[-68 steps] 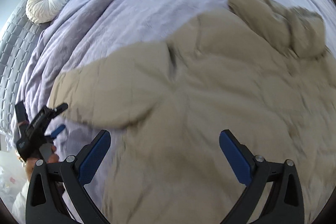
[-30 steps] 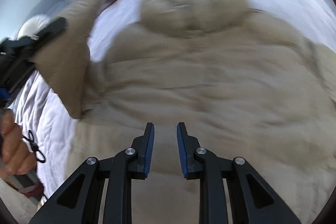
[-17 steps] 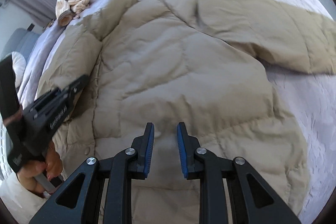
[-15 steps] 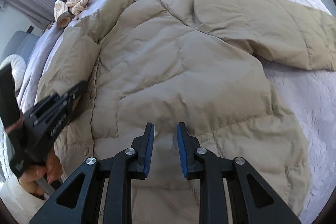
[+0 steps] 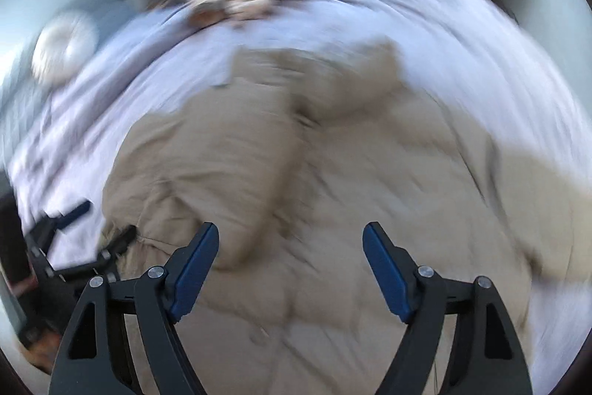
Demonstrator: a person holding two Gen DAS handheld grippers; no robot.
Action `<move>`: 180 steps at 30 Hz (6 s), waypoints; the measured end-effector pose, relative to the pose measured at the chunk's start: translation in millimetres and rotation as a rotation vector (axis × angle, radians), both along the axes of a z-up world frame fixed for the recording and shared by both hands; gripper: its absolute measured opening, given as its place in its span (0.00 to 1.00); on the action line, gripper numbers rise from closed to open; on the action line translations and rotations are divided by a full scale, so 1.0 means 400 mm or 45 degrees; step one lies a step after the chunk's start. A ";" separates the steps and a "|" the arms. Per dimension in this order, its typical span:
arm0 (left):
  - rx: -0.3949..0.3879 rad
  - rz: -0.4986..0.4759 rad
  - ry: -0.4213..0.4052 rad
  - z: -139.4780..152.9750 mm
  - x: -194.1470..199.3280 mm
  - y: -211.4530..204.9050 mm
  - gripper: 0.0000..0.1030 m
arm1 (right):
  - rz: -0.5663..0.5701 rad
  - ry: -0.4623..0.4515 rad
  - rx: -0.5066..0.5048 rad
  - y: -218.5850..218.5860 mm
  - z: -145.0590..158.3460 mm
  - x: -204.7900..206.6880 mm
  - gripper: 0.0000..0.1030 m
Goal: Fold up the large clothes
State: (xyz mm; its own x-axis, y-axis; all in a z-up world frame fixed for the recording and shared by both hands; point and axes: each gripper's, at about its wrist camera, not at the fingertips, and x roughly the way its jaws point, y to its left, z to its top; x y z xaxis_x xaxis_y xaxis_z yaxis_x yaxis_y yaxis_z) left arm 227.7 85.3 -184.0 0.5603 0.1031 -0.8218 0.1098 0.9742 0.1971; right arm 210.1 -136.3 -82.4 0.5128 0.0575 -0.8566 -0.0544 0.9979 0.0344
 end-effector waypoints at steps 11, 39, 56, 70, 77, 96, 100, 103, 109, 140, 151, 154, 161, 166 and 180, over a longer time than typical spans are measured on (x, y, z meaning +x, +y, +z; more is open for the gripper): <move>-0.205 0.348 0.100 -0.127 0.080 0.171 0.81 | -0.024 -0.116 -0.439 0.099 -0.107 0.153 0.01; -0.468 0.297 0.287 -0.127 0.312 0.183 0.81 | -0.497 -0.010 -0.097 -0.077 -0.088 0.163 0.58; -0.402 0.161 0.151 -0.030 0.276 0.107 0.81 | -0.492 0.127 0.559 -0.301 -0.088 -0.040 0.22; -0.320 0.299 0.218 -0.054 0.251 0.118 0.81 | -0.428 0.307 0.393 -0.311 -0.191 0.010 0.20; -0.282 0.153 0.220 0.037 0.154 0.008 0.81 | -0.537 0.224 0.536 -0.417 -0.119 -0.141 0.50; -0.334 -0.257 0.354 0.072 -0.082 -0.526 1.00 | -0.940 0.160 0.686 -0.778 -0.104 -0.414 0.62; -0.366 -0.271 0.382 0.076 -0.087 -0.568 1.00 | -0.980 0.139 0.702 -0.834 -0.107 -0.441 0.71; -0.328 -0.290 0.370 0.081 -0.091 -0.609 1.00 | -1.029 0.108 0.727 -0.876 -0.109 -0.461 0.78; -0.245 -0.306 0.360 0.082 -0.092 -0.680 1.00 | -1.162 -0.010 0.833 -0.994 -0.126 -0.502 1.00; -0.046 -0.209 0.390 0.049 -0.074 -0.769 1.00 | -1.405 -0.197 1.597 -1.299 -0.286 -0.368 0.11; -0.103 -0.202 0.403 0.042 -0.032 -0.667 1.00 | -1.209 -0.291 1.388 -1.229 -0.148 -0.284 0.10; -0.070 -0.199 0.398 0.040 -0.024 -0.634 1.00 | -1.081 -0.323 1.320 -1.161 -0.075 -0.235 0.10; -0.187 -0.145 0.387 0.057 0.024 -0.477 1.00 | -0.712 -0.314 1.145 -0.878 0.061 -0.063 0.10; -0.263 -0.014 0.299 0.080 0.049 -0.319 1.00 | -0.360 -0.245 0.931 -0.592 0.111 0.094 0.10; -0.484 0.075 0.239 0.066 0.139 -0.146 1.00 | -0.142 0.186 0.395 -0.190 -0.157 0.157 0.59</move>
State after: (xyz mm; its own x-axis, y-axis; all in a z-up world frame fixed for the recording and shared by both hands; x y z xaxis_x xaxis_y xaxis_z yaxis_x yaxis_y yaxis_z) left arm 283.3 26.9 -157.6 0.3992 -0.1999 -0.8948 0.0517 0.9793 -0.1957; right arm 272.9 -212.3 -145.2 0.4042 0.2769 -0.8717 0.0819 0.9383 0.3360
